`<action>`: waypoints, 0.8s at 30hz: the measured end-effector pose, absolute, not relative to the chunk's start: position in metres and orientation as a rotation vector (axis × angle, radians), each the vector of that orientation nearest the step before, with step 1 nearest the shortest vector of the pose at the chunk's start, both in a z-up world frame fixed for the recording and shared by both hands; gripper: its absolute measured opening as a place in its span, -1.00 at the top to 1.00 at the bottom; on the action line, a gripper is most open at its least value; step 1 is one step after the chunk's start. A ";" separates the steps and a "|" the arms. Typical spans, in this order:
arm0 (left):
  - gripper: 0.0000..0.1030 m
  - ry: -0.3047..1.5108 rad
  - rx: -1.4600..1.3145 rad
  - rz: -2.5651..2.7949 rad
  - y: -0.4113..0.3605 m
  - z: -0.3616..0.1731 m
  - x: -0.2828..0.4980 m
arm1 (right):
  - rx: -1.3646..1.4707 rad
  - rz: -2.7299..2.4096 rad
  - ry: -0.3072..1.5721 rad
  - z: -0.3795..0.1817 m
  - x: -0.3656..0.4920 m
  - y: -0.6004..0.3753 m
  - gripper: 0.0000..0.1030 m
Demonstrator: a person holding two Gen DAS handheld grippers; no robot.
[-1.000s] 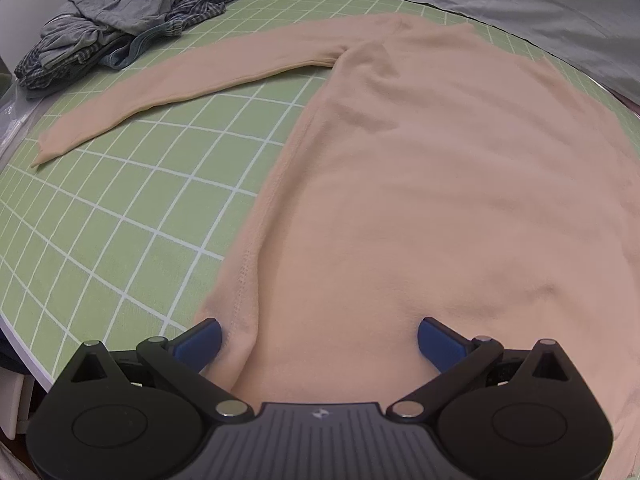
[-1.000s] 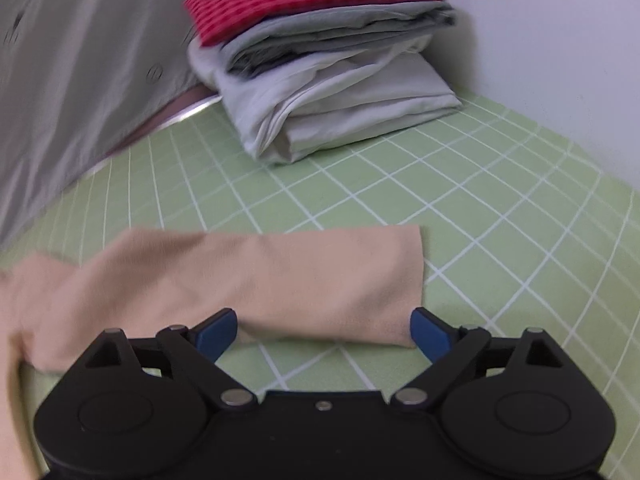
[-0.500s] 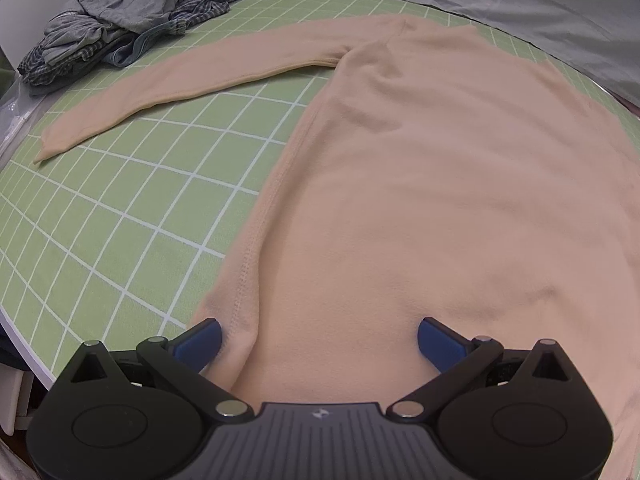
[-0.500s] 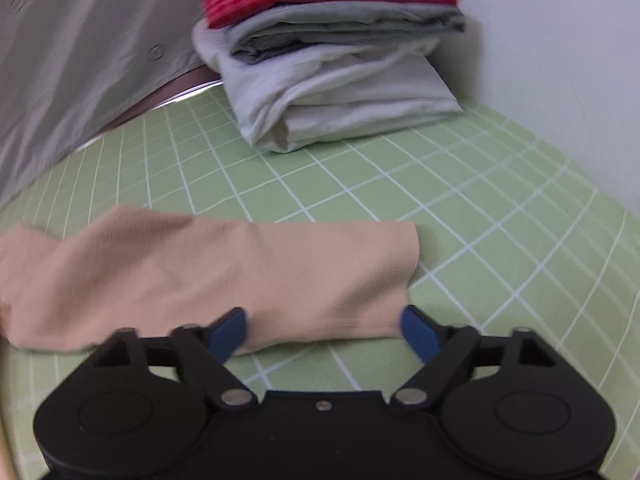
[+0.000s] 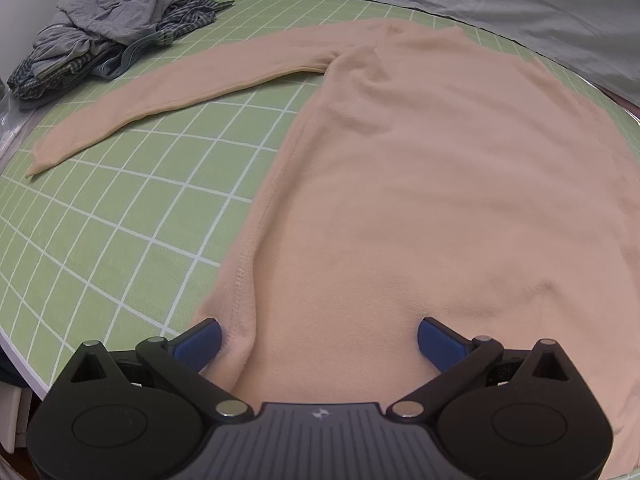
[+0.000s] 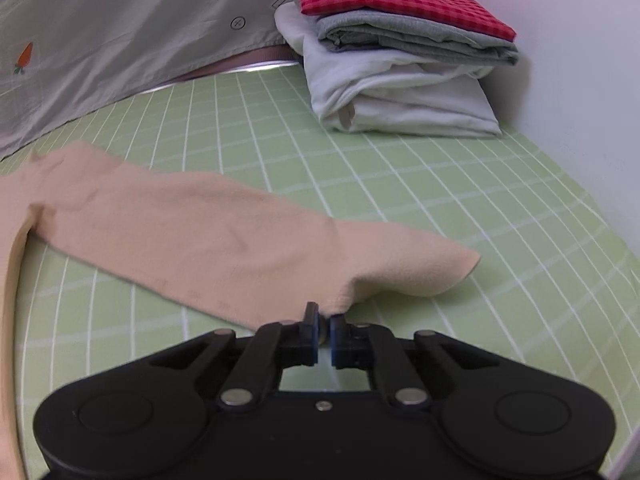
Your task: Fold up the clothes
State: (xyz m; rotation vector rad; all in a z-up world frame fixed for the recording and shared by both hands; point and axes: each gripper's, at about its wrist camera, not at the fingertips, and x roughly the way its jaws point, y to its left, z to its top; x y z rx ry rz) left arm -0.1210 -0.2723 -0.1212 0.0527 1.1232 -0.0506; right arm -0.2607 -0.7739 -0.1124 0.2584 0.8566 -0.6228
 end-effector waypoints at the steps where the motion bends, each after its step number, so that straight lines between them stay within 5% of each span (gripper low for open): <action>1: -1.00 1.120 0.056 -0.056 -0.272 -0.121 -0.121 | 0.266 -0.626 0.863 -0.112 -0.266 -0.769 0.90; 11: -1.00 1.119 0.081 -0.100 -0.272 -0.125 -0.116 | 0.310 -0.696 0.909 -0.107 -0.276 -0.732 0.77; 14: -1.00 1.124 0.093 -0.126 -0.271 -0.125 -0.114 | 0.204 -0.727 0.928 -0.099 -0.266 -0.720 0.20; 16: -1.00 1.131 0.085 -0.163 -0.267 -0.122 -0.111 | 0.158 -0.751 0.905 -0.087 -0.262 -0.711 -0.35; 21: -1.00 1.051 -0.032 -0.199 -0.235 -0.090 -0.106 | 0.081 -0.744 0.833 -0.048 -0.249 -0.677 -0.93; 24: -1.00 0.974 -0.049 -0.181 -0.207 -0.060 -0.094 | 0.135 -0.696 0.784 -0.026 -0.241 -0.651 -1.00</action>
